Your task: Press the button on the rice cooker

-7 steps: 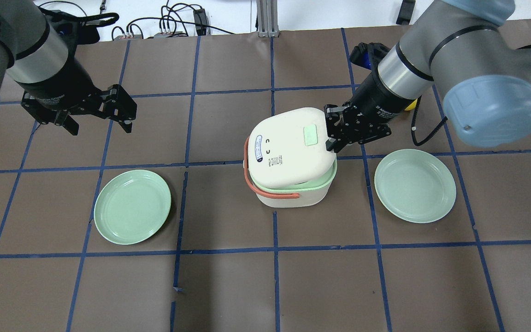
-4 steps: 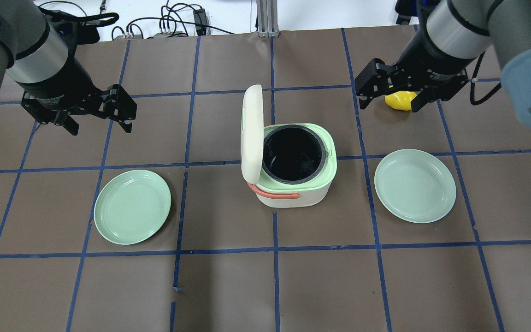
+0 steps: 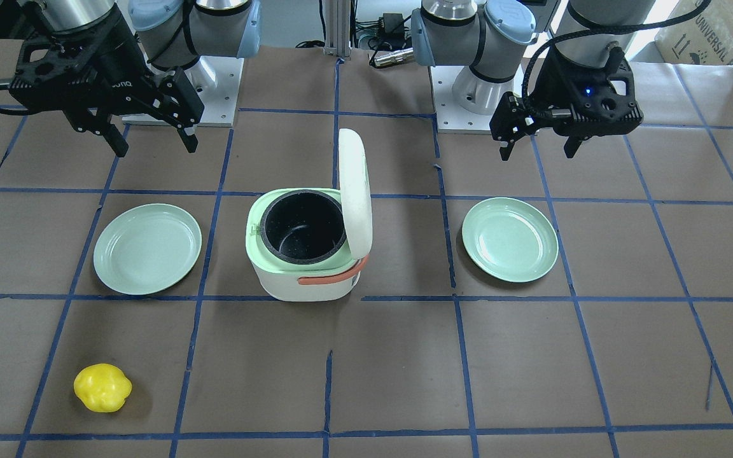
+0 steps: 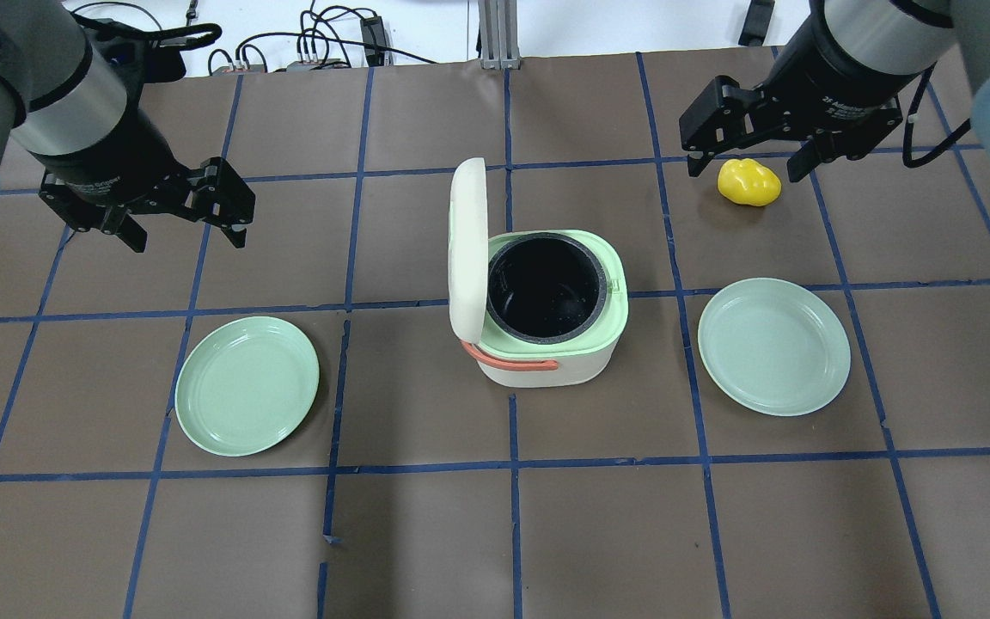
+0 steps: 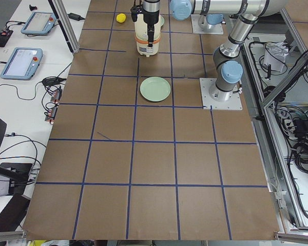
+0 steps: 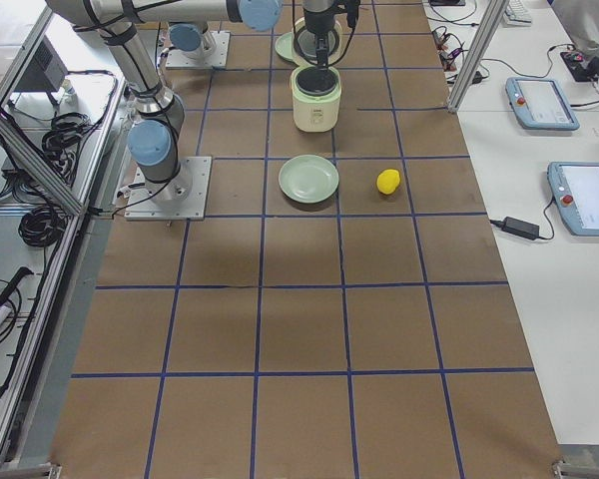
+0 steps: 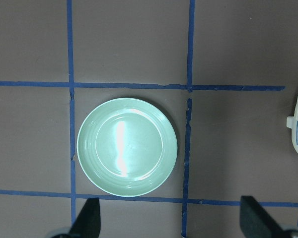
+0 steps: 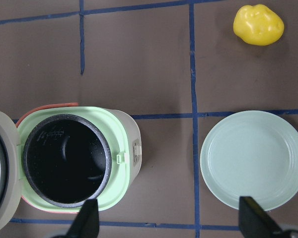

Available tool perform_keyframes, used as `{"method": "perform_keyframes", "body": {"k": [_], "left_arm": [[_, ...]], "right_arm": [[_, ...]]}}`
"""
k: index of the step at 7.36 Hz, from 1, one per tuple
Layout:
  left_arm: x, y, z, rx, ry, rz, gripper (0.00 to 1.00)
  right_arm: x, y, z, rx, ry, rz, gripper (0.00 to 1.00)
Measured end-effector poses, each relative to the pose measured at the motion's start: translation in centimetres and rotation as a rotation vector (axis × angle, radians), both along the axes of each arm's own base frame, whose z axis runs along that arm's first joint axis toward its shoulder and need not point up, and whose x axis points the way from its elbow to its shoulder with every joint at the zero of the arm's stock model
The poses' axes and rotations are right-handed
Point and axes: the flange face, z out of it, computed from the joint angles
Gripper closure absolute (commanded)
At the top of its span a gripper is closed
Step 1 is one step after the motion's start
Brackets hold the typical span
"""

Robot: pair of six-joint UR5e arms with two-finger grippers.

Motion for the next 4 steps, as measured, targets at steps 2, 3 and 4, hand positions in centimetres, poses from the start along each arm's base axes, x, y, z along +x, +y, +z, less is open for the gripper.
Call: {"method": "perform_keyframes", "body": {"k": [2,3,4], "left_arm": [[0.00,0.00,-0.01,0.000,0.000,0.000,0.00],[0.00,0.00,0.00,0.000,0.000,0.000,0.00],[0.00,0.00,0.01,0.000,0.000,0.000,0.00]], "right_arm": [[-0.06,0.65,-1.18,0.054,0.008,-0.004,0.00],[-0.13,0.67,-1.17,0.056,0.015,-0.005,0.00],[-0.13,0.59,-1.17,0.052,0.015,-0.005,0.00]]}}
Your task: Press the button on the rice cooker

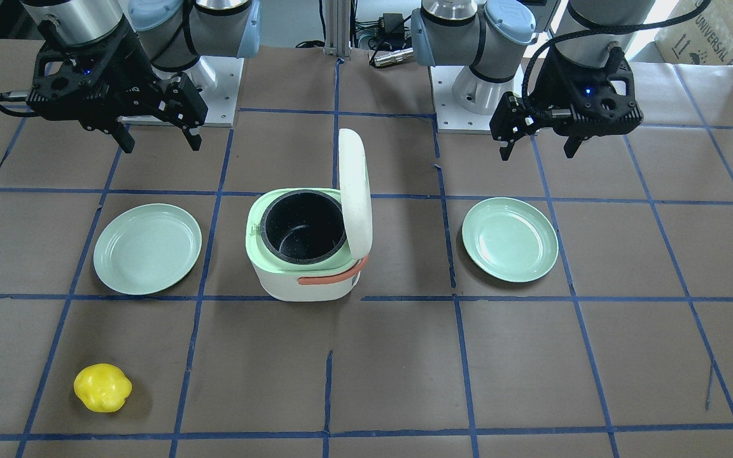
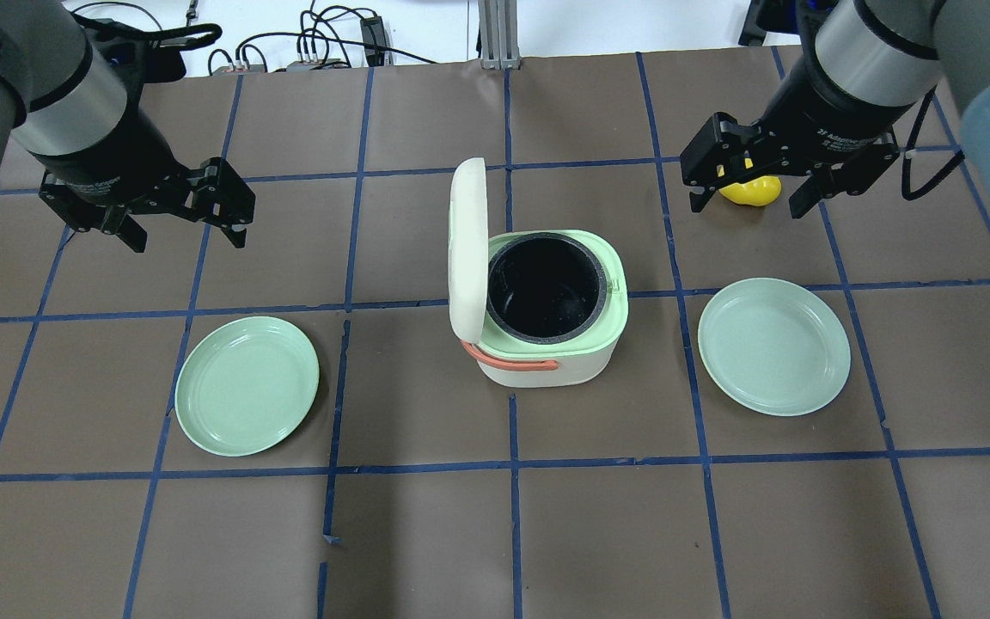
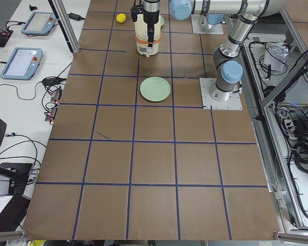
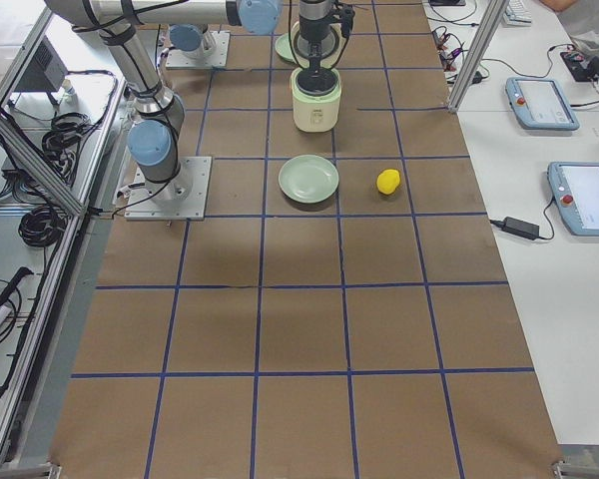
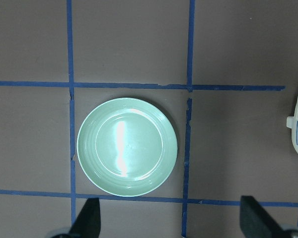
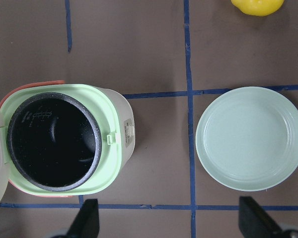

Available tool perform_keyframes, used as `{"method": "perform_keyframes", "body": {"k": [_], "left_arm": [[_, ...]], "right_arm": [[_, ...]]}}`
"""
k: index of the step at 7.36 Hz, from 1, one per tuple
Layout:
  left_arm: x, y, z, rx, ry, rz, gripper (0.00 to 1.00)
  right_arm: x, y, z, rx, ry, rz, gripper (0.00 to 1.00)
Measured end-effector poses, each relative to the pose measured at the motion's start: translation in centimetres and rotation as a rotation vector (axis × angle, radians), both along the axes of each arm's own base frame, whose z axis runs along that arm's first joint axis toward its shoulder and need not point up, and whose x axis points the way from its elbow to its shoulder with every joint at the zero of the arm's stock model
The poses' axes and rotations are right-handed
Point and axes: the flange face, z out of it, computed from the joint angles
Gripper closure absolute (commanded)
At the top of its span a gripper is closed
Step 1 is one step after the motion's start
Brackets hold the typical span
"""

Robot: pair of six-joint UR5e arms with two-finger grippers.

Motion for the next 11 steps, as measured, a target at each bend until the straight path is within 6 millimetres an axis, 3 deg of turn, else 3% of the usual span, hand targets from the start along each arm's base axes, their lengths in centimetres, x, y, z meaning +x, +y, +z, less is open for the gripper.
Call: {"method": "perform_keyframes", "body": {"k": [2,4,6,9,11], "left_arm": [[0.0,0.0,0.0,0.000,0.000,0.000,0.00],[0.0,0.0,0.0,0.000,0.000,0.000,0.00],[0.0,0.0,0.0,0.000,0.000,0.000,0.00],[0.0,0.0,0.0,0.000,0.000,0.000,0.00],[0.0,0.0,0.0,0.000,0.000,0.000,0.00]], "right_arm": [[0.0,-0.6,0.8,-0.019,-0.001,0.003,0.00],[0.0,-2.9,2.4,-0.005,-0.004,0.002,0.01],[0.1,-4.4,2.0,0.075,-0.022,-0.001,0.03],[0.4,-3.3,2.8,0.066,-0.051,0.005,0.10],[0.2,-3.1,3.7,0.027,-0.029,0.007,0.05]]}}
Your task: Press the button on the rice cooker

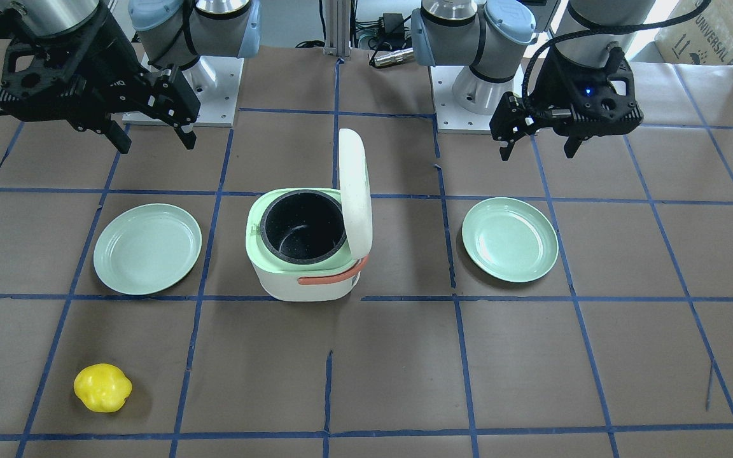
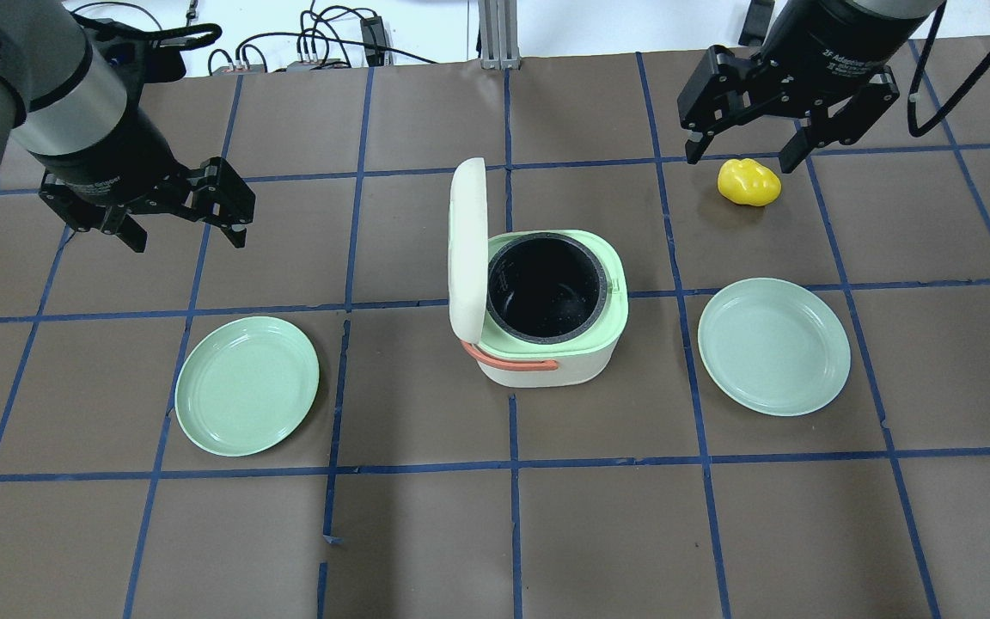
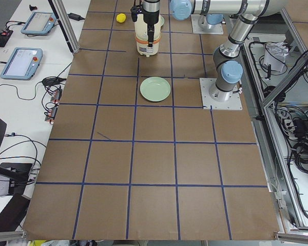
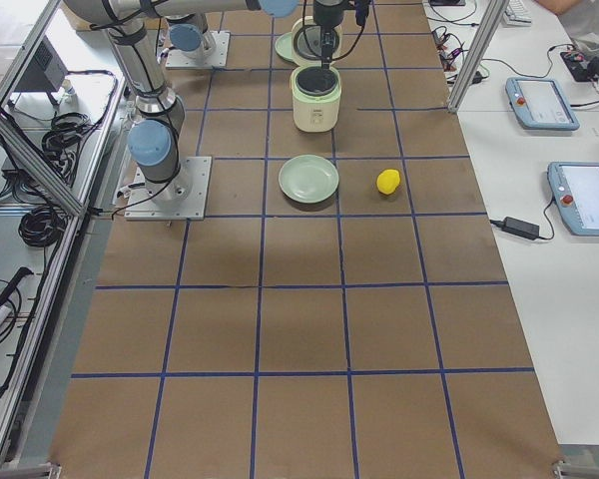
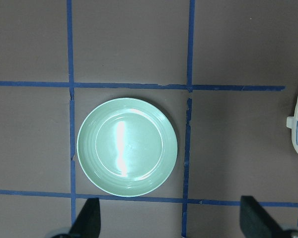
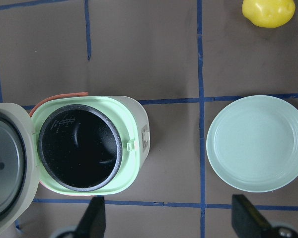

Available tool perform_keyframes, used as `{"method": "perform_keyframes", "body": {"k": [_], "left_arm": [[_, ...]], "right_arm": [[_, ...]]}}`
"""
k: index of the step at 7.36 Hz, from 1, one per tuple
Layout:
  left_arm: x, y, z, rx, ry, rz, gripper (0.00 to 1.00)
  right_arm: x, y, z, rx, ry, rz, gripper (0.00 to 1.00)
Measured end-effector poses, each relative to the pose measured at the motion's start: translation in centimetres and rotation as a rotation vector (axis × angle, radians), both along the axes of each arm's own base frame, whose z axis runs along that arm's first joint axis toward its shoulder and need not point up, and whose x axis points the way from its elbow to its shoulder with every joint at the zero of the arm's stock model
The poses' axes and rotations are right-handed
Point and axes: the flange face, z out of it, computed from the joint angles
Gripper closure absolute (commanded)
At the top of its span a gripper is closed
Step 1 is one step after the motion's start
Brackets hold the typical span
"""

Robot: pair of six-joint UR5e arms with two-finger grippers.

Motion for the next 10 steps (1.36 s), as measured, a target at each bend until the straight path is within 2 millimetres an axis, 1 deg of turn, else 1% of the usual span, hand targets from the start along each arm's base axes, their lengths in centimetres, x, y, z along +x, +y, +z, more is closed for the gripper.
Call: {"method": "perform_keyframes", "body": {"k": [3,5,6,8,10], "left_arm": [[0.0,0.0,0.0,0.000,0.000,0.000,0.00],[0.0,0.0,0.0,0.000,0.000,0.000,0.00],[0.0,0.0,0.0,0.000,0.000,0.000,0.00],[0.0,0.0,0.0,0.000,0.000,0.000,0.00],[0.0,0.0,0.0,0.000,0.000,0.000,0.00]], "right_arm": [[-0.7,0.6,0.3,-0.008,0.073,-0.001,0.01],[-0.7,0.8,0.1,-0.005,0.079,0.034,0.01],[-0.7,0.8,-0.3,0.002,0.076,0.058,0.01],[-0.6,1.3,-1.6,0.041,0.073,0.087,0.01],[-0.7,1.6,-2.0,0.066,0.077,0.099,0.01]]}}
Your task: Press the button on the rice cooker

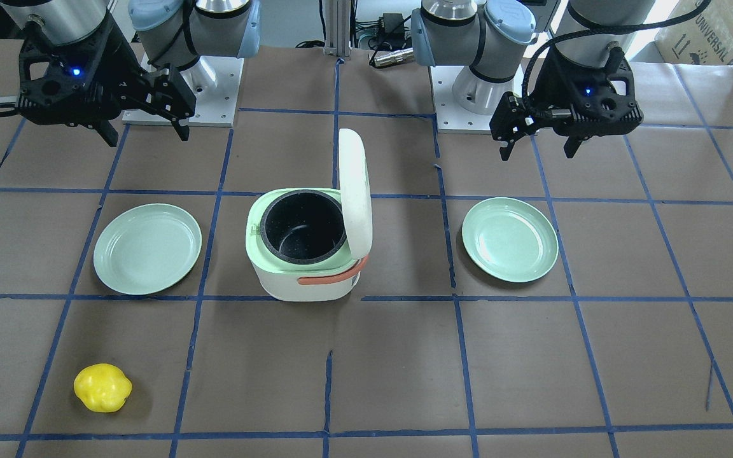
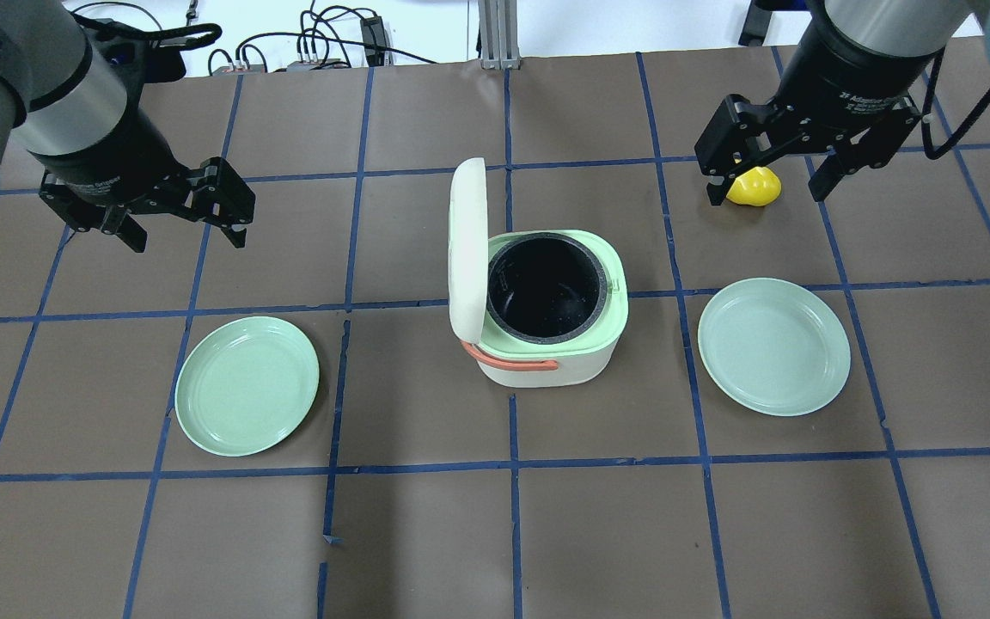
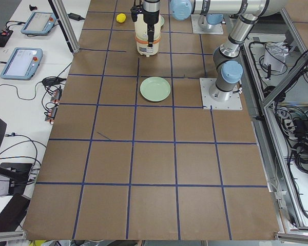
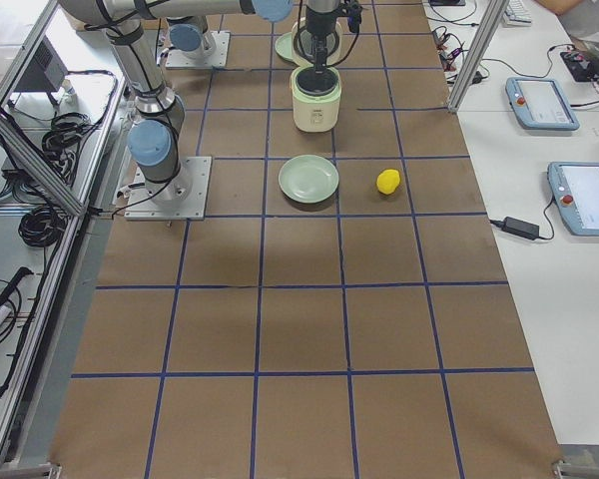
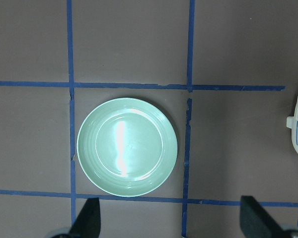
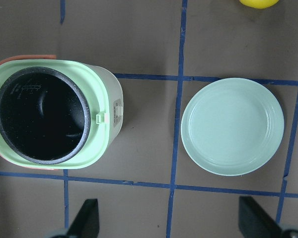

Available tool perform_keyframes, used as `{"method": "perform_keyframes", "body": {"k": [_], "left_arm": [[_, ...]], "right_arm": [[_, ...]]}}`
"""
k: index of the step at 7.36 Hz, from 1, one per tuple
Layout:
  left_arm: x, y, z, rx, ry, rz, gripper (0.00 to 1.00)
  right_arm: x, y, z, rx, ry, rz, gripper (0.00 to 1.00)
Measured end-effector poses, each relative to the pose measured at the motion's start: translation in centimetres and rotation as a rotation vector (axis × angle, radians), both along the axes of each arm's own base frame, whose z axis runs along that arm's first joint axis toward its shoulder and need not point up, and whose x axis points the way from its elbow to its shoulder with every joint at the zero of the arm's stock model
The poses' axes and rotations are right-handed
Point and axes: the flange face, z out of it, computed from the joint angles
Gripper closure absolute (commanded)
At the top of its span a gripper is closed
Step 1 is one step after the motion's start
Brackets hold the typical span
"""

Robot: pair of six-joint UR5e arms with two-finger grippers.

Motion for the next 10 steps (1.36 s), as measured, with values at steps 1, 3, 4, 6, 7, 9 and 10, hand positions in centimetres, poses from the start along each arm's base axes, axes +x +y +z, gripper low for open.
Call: {"method": "perform_keyframes", "body": {"k": [1,3,4,6,7,9,10], "left_arm": [[0.00,0.00,0.00,0.000,0.000,0.000,0.00],[0.00,0.00,0.00,0.000,0.000,0.000,0.00],[0.00,0.00,0.00,0.000,0.000,0.000,0.00],[0.00,0.00,0.00,0.000,0.000,0.000,0.00],[0.00,0.00,0.00,0.000,0.000,0.000,0.00],[0.00,0.00,0.00,0.000,0.000,0.000,0.00],[0.00,0.00,0.00,0.000,0.000,0.000,0.00]], "right_arm": [[-0.01,0.06,0.04,0.000,0.003,0.001,0.05],[0.01,0.01,0.13,-0.008,0.001,0.001,0.05],[0.01,-0.02,0.16,-0.010,0.001,0.001,0.05],[-0.08,-0.15,0.46,-0.027,0.009,-0.004,0.05],[-0.11,-0.23,0.62,-0.036,0.012,-0.013,0.04],[-0.16,-0.28,0.75,-0.039,0.020,-0.065,0.03],[-0.23,-0.29,0.77,-0.039,0.026,-0.085,0.03]]}}
